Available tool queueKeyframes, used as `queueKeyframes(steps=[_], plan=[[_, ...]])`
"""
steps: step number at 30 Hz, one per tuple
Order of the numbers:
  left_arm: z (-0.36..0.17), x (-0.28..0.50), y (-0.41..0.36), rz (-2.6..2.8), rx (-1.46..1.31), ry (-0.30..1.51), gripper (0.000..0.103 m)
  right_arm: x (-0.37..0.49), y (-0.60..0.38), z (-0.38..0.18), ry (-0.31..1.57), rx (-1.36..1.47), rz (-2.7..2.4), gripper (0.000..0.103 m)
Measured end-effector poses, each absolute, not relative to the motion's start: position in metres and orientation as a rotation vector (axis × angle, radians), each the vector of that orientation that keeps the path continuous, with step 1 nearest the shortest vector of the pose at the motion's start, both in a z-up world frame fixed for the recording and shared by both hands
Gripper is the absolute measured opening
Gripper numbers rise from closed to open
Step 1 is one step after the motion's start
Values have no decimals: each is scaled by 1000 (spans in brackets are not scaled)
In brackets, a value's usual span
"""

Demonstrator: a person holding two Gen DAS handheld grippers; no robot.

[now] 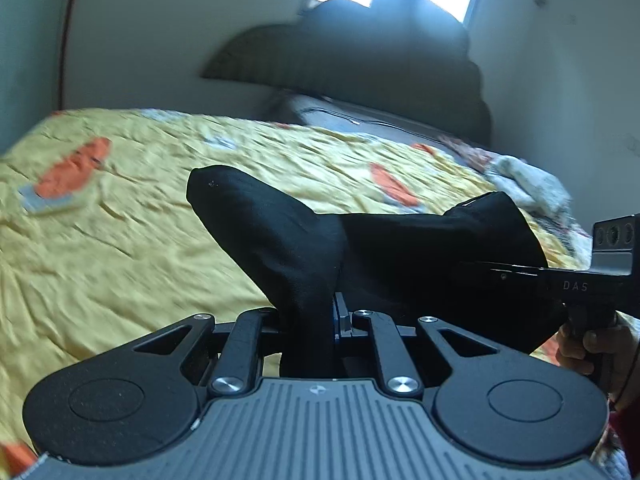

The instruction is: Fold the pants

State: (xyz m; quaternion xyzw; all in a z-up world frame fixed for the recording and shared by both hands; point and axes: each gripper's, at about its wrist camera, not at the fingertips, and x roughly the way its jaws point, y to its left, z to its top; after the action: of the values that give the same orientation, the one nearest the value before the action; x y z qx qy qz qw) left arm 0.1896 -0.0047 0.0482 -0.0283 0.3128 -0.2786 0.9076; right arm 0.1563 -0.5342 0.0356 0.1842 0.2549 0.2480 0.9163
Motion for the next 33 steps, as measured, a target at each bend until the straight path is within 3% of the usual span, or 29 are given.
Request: queueKeyframes(steps=[13, 14, 17, 23, 29, 33], plan=[[-3, 270, 11, -425, -51, 740, 16, 258, -489, -11, 659, 302, 404, 33], [-6, 272, 15, -417, -83, 754, 20, 260, -489, -15, 673, 301, 392, 36], [-9, 272, 27, -387, -159, 776, 45, 261, -500, -21, 698, 380, 383, 47], [6, 237, 36, -258, -121, 715, 45, 226, -510, -7, 670, 262, 262, 57], [16, 187, 26, -166, -22, 653, 46, 165, -487, 19, 451, 7, 185, 58], [0, 184, 6, -194, 64, 699, 52, 157, -463, 8, 514, -78, 336, 58]])
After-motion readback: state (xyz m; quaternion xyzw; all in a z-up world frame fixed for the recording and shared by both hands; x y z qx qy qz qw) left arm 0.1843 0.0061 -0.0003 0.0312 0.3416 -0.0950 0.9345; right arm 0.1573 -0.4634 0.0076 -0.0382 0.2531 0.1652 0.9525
